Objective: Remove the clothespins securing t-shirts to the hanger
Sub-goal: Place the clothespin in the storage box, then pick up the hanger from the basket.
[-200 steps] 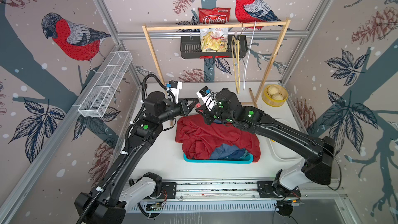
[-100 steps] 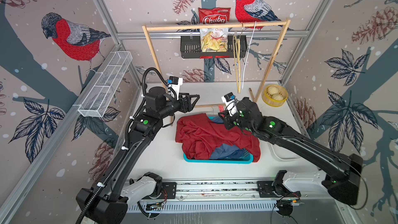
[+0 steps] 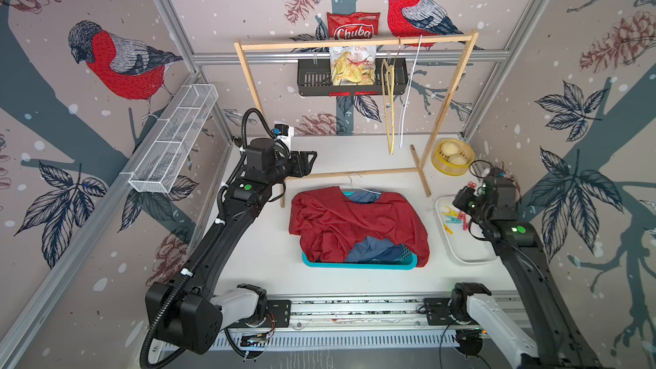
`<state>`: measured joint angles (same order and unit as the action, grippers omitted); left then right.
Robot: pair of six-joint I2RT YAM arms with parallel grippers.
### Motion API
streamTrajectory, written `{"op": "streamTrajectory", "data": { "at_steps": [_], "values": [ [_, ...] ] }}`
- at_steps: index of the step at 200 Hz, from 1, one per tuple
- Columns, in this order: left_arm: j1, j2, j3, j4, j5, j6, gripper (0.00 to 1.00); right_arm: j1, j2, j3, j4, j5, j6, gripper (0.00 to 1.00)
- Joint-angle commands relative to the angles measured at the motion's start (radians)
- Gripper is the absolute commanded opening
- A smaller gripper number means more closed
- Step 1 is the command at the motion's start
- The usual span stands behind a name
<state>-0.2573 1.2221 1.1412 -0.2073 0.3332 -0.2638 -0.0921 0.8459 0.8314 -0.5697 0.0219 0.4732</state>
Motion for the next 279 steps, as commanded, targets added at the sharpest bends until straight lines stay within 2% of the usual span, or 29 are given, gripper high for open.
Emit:
{"op": "streamTrajectory", "data": {
  "at_steps": [1,27,45,60,100,125,153,166,187,223,247,279],
  "values": [
    [0.006,0.003,-0.002,0.043,0.003,0.022,0.69,-0.179,0.023,-0.043,-0.002,-0.211,-0.01,0.17],
    [0.012,-0.014,-0.025,0.034,0.0,0.037,0.68,-0.342,0.043,-0.113,0.049,-0.309,-0.036,0.2],
    [0.013,-0.026,-0.042,0.035,-0.003,0.047,0.68,-0.353,0.086,-0.107,0.034,-0.331,-0.062,0.42],
    [0.013,-0.027,-0.046,0.032,0.002,0.05,0.68,-0.352,0.121,-0.087,0.002,-0.353,-0.079,0.51],
    [0.013,-0.02,-0.072,0.06,0.027,0.04,0.68,-0.311,0.14,-0.072,-0.04,-0.374,-0.126,0.53],
    [0.014,-0.005,-0.077,0.077,0.055,0.036,0.68,-0.194,0.121,-0.028,-0.062,-0.348,-0.125,0.52],
    [0.013,0.032,-0.067,0.078,0.11,0.042,0.68,0.086,0.088,0.033,0.049,-0.316,-0.088,0.53],
    [0.012,0.063,-0.053,0.067,0.164,0.051,0.66,0.199,0.124,0.059,0.101,-0.341,-0.08,0.54],
    [0.002,0.116,-0.025,0.031,0.213,0.029,0.64,0.322,0.241,0.099,0.122,-0.371,-0.077,0.55],
    [-0.038,0.137,-0.028,0.012,0.199,0.033,0.63,0.424,0.471,0.173,0.106,-0.402,-0.108,0.61],
    [-0.052,0.137,-0.032,0.004,0.193,0.033,0.63,0.455,0.61,0.273,0.028,-0.433,-0.146,0.59],
    [-0.053,0.128,-0.039,-0.012,0.172,0.045,0.63,0.541,0.69,0.329,-0.052,-0.466,-0.217,0.56]
  ]
}}
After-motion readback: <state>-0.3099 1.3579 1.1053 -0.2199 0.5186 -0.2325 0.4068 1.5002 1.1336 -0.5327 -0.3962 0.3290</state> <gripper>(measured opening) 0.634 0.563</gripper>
